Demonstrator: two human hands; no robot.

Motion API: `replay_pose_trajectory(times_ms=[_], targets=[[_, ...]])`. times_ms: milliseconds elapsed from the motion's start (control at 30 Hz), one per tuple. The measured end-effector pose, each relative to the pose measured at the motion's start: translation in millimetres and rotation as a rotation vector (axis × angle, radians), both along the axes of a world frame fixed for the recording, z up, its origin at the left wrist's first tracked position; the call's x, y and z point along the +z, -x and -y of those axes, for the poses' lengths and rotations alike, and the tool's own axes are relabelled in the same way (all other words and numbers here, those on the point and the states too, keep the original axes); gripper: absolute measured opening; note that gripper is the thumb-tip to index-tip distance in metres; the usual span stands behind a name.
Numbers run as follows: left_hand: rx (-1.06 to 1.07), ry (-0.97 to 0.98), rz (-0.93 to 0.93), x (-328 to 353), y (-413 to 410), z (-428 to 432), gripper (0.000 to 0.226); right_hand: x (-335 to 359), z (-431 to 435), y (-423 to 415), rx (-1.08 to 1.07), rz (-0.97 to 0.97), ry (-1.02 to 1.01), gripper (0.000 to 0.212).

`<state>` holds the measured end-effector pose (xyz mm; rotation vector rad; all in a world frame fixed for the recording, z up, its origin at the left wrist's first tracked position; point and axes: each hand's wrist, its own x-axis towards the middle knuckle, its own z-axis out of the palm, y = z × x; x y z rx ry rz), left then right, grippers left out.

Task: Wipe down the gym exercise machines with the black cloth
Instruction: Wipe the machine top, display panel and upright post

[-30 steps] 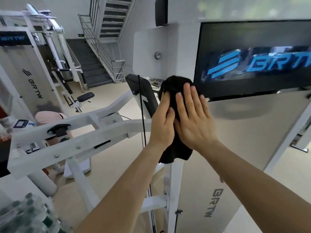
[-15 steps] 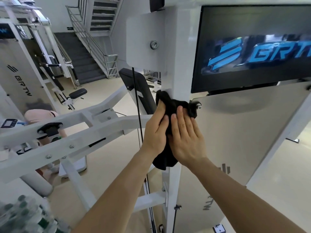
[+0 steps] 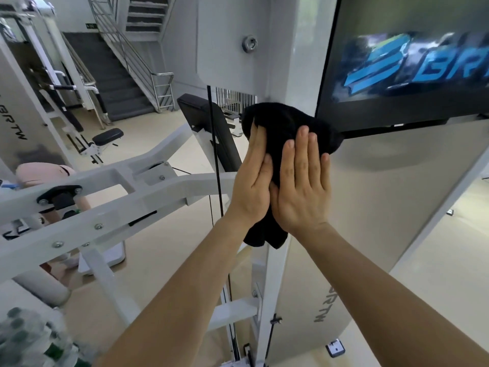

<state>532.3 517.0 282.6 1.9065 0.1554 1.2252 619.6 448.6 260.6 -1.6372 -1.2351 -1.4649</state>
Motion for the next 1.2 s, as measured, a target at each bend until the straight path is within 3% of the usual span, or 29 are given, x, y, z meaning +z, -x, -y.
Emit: replay_pose_trajectory(times_ms=[333, 500, 733, 833, 1000, 1200], targets=[[-0.044, 0.056, -0.185, -78.5, 17.6, 8.5, 0.066, -81.0, 19.1, -11.6, 0.06, 0.043, 0.224, 0.07], [0.018, -0.006, -0.083, -52.3, 15.4, 17.0, 0.059, -61.2, 35.0, -8.2, 0.132, 0.011, 0.206, 0.066], [0.102, 0.219, 0.107, -58.2, 10.4, 27.3, 0.048, -43.4, 38.6, 1.8, 0.208, -0.097, 0.168, 0.059], [0.065, 0.255, 0.177, -48.5, 9.4, 23.7, 0.058, -43.2, 30.9, 1.4, 0.222, -0.12, 0.183, 0.059], [0.024, 0.227, 0.143, -39.5, -0.4, 21.8, 0.056, -54.2, 22.6, -6.8, 0.217, -0.112, 0.199, 0.063], [0.026, 0.095, 0.089, -55.6, -14.3, 10.0, 0.07, -64.4, 4.1, -23.1, 0.132, 0.011, 0.117, 0.062]])
